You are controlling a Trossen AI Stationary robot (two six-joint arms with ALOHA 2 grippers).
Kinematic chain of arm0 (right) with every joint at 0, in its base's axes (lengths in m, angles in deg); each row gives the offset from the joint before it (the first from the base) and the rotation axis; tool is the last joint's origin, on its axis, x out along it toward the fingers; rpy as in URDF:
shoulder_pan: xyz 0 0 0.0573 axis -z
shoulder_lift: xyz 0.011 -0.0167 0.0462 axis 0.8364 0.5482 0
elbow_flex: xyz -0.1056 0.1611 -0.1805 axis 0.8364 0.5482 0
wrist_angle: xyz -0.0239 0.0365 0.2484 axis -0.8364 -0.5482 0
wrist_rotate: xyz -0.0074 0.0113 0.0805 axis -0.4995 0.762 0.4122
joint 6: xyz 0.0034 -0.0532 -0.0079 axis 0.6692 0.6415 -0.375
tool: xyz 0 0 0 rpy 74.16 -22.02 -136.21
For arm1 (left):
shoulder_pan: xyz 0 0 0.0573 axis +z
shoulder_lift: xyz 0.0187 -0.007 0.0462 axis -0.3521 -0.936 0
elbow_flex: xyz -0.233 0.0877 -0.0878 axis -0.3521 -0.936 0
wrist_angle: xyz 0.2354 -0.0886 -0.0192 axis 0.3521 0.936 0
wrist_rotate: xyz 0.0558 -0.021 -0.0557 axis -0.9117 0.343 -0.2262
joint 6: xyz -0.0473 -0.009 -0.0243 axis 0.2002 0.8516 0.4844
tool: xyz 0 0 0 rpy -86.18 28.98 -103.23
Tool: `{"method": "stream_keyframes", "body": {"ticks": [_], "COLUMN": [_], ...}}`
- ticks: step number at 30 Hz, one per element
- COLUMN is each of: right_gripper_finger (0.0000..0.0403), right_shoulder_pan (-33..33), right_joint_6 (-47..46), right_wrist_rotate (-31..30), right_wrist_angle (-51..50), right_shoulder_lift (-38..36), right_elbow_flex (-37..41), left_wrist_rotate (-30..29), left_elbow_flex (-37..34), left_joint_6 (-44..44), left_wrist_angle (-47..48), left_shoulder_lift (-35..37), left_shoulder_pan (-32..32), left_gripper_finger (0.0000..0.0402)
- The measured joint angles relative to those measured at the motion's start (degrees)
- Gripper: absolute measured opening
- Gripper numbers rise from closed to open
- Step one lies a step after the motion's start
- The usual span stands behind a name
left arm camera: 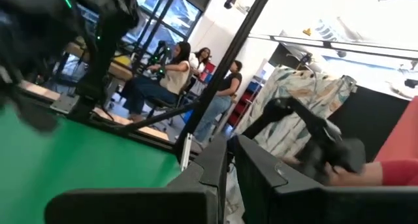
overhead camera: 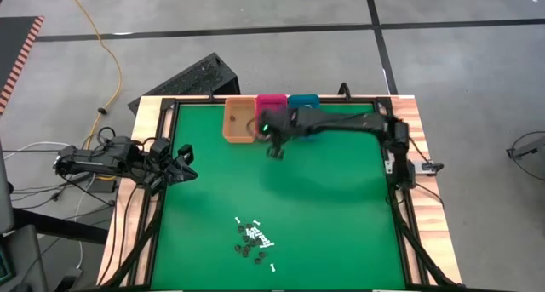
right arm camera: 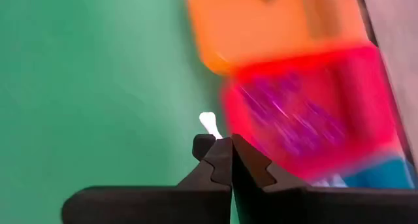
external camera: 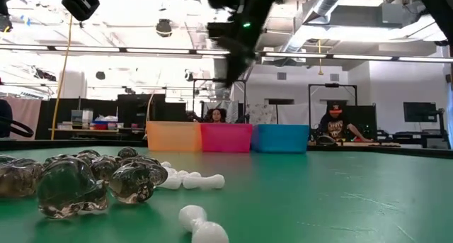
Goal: Sort Halloween decoration
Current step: Put the white bone toy into the blue bin
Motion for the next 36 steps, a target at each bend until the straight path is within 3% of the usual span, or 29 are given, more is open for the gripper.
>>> {"method": "stream_keyframes", "body": {"ticks": [9,17,27,29,36], "right_gripper_finger": [0.0028,0.0058,0.0127,0.0144,0.0158], "right_shoulder_pan": [16.2,23.9,24.0,23.5,10.1], "right_joint_6": [1.4,0.9,1.9,1.6,0.3], "right_wrist_rotate": [-0.5,10.1,11.8,14.8,20.2], "right_wrist_angle": [-13.4,-10.7,-11.5,-12.2,-11.1], "right_shoulder_lift": [-4.4,-4.0,-5.2,-5.8,-16.9], "right_elbow_flex": [0.0,6.6,8.6,8.7,9.3], "left_wrist_rotate": [0.5,0.7,0.3,0.0,0.5], "left_elbow_flex": [0.0,0.0,0.0,0.0,0.0], "left_joint_6": [-0.7,-0.9,-4.1,-4.0,-6.0], "left_wrist_angle": [0.1,0.3,0.1,0.1,0.5], "left_shoulder_lift": [0.0,0.0,0.0,0.0,0.0], "left_shoulder_pan": [0.0,0.0,0.0,0.0,0.0], "left_gripper_finger": [0.0022,0.0022,0.0023,0.0023,0.0025]}}
